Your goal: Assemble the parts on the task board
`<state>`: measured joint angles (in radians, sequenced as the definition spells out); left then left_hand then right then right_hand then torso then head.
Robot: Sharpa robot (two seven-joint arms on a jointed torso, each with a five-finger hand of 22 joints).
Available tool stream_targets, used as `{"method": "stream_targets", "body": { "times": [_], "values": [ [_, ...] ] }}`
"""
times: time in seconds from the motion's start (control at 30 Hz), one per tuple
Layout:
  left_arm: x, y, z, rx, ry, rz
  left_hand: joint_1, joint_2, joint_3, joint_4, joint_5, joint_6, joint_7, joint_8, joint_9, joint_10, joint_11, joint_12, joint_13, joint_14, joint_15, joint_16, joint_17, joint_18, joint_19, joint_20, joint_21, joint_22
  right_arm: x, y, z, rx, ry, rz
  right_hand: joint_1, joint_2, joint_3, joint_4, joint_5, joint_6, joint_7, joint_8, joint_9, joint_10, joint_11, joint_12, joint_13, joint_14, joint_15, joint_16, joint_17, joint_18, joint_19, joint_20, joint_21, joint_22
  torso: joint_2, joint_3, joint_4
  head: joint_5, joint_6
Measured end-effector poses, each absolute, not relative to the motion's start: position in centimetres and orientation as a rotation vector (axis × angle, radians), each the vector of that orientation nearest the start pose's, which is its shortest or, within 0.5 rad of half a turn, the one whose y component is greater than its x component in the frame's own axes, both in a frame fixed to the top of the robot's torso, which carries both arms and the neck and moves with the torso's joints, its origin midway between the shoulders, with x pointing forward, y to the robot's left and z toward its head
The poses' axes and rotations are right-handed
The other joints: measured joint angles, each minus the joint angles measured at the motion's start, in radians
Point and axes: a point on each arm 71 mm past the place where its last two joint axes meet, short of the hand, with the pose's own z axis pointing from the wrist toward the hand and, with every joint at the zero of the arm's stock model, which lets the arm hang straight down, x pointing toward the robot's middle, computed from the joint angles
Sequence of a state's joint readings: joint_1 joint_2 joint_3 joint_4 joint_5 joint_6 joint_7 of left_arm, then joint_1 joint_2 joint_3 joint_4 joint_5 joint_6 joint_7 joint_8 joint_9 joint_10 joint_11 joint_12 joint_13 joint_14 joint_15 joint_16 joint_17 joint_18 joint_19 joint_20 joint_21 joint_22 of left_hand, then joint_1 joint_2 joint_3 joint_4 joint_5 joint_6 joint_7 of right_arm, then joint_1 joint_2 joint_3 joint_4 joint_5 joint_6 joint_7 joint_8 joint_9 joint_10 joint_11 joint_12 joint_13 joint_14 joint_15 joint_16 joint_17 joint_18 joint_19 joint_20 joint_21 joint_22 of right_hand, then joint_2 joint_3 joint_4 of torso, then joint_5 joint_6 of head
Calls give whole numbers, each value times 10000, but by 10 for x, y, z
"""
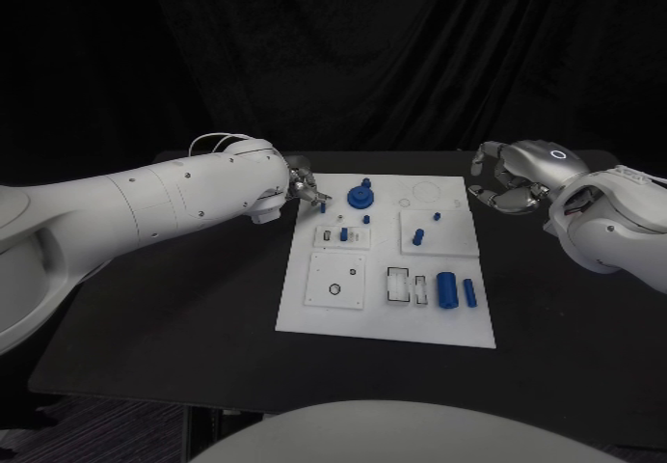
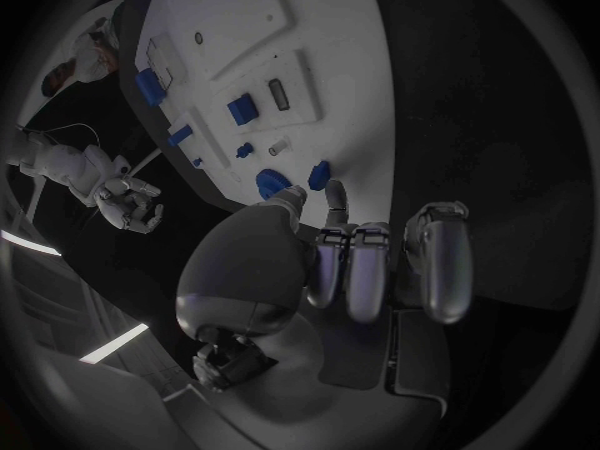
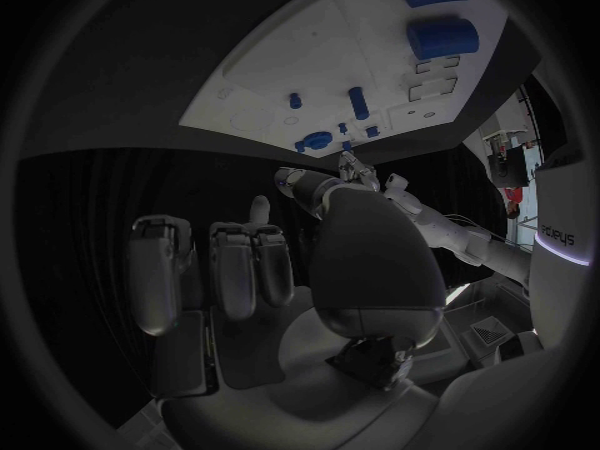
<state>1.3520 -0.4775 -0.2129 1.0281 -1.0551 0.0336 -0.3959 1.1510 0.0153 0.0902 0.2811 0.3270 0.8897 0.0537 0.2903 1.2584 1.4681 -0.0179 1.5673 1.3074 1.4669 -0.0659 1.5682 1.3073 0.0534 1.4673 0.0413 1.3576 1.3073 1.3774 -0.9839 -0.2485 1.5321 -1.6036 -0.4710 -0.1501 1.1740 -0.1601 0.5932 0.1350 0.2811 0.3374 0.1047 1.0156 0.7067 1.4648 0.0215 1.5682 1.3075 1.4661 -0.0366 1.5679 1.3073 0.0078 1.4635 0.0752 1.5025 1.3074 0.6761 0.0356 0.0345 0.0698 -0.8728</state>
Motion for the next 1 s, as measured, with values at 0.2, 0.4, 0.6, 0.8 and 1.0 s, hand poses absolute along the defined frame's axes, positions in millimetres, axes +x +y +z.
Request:
{"method": "stream_targets", "body": {
  "times": [0.2, 0.4, 0.6, 0.8, 1.0],
  "values": [
    [570, 176, -214, -1652, 21535, -3065, 85, 1, 16, -16, 0, 0, 0, 0, -7, 0, 0, 0, 0, 0, 0, 0, 0, 1, 0, 0, 0, 0, 484, -274, -162, -2549, 15151, 3754, 0, -1, 0, 0, 0, 0, 0, 0, -11, 0, 0, 0, 6, 0, 0, 0, 0, 0, 0, 0, 0, 0, -3, 0, -4, 14, 0],
    [570, 175, -214, -1623, 21564, -3093, 85, 1, 28, -28, 0, 0, 0, 0, -11, 0, 0, 0, 0, 0, 0, 0, 0, 1, 0, 0, -59, 0, 484, -273, -162, -2555, 15159, 3755, -1, -1, 0, 0, 0, 0, 0, 0, -11, 0, 0, 0, 5, 0, 0, 0, 0, 0, 0, 0, 0, 0, -6, -1, -15, 32, 0],
    [569, 175, -215, -1609, 21565, -3118, 85, 1, 28, -28, 0, 0, 0, 0, -11, 0, 0, 0, 0, 0, 0, 0, 0, 0, 0, 0, -65, 0, 484, -273, -162, -2565, 15165, 3761, 38, 37, 0, 0, 0, 8, -8, 0, -21, 0, 0, 0, 4, 0, 0, 0, 0, 0, 0, 0, 0, -1, -5, -1, -15, 40, 0],
    [570, 175, -215, -1597, 21571, -3132, 163, -1, 29, -29, 0, 0, 0, -38, -31, 0, 0, 0, 0, 0, 0, 0, 0, 0, -6, 5, -65, 0, 485, -273, -162, -2574, 15187, 3756, 133, 48, -27, -27, 0, 73, 0, 0, -41, 0, 0, 0, 4, 0, 0, 0, 0, 1, 0, 0, 0, -1, 0, -1, -6, 40, 0],
    [570, 174, -215, -1580, 21586, -3139, 200, 36, 55, -55, 0, 0, 0, -99, -50, 0, 0, 0, 0, 0, 0, 0, 8, 0, -37, 37, -103, 0, 485, -272, -162, -2584, 15222, 3747, 133, 48, -28, -28, 0, 93, -21, 0, -61, 0, 0, 0, 3, 0, 0, 0, 0, 0, 0, 0, 0, -1, 4, -1, 0, 52, 0]
  ]
}}
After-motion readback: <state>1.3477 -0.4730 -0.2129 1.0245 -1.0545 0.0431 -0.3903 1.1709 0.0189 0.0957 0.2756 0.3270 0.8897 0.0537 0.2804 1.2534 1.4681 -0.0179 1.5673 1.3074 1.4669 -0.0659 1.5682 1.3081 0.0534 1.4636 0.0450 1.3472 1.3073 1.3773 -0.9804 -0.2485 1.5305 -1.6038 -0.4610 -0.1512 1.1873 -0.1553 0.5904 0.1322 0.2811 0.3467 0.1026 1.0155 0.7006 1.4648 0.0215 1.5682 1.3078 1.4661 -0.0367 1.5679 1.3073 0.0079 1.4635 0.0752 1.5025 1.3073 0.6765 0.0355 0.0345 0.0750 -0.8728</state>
